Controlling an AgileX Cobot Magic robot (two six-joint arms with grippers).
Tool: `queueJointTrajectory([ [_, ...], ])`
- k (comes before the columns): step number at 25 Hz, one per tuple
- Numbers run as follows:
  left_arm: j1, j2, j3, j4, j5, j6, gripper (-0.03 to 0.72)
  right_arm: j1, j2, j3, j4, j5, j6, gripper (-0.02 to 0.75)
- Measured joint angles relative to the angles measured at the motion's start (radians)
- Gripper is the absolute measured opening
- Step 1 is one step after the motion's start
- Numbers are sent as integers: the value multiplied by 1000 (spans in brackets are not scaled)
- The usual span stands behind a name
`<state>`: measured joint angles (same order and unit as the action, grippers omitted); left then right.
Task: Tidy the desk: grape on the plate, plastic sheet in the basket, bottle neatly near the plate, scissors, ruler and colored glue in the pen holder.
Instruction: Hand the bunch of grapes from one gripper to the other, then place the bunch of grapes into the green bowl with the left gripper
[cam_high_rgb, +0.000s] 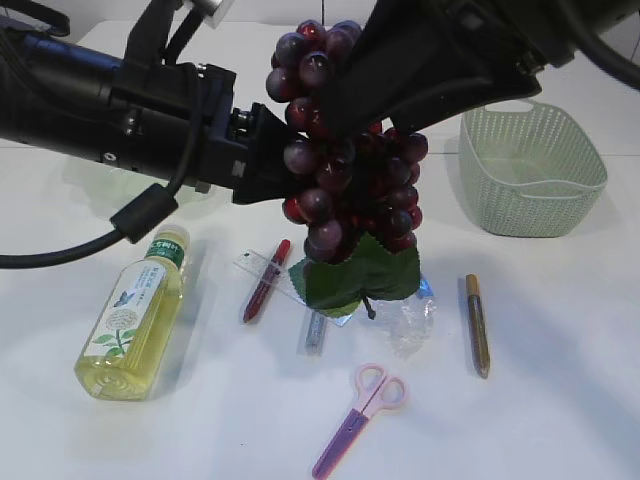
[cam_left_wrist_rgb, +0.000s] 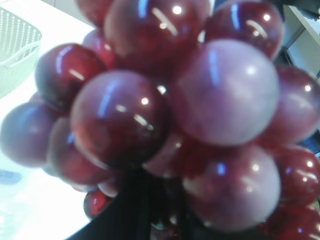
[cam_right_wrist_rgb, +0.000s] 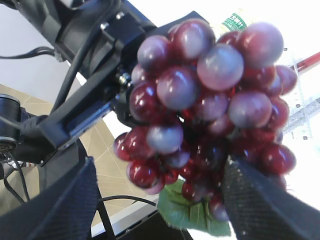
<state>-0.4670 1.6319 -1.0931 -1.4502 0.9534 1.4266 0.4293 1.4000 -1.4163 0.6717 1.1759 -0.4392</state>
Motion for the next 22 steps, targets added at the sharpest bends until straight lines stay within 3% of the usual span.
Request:
queueJointTrajectory([
  [10,94,-8,-1,97,3,-95,75,0,0,0,-21,12,3,594],
  [18,172,-7,-3,322,3,-296,75,0,0,0,-64,22,57,594],
  [22,176,-18,-42,509,-19,-441,75,0,0,0,-89,28,87,594],
])
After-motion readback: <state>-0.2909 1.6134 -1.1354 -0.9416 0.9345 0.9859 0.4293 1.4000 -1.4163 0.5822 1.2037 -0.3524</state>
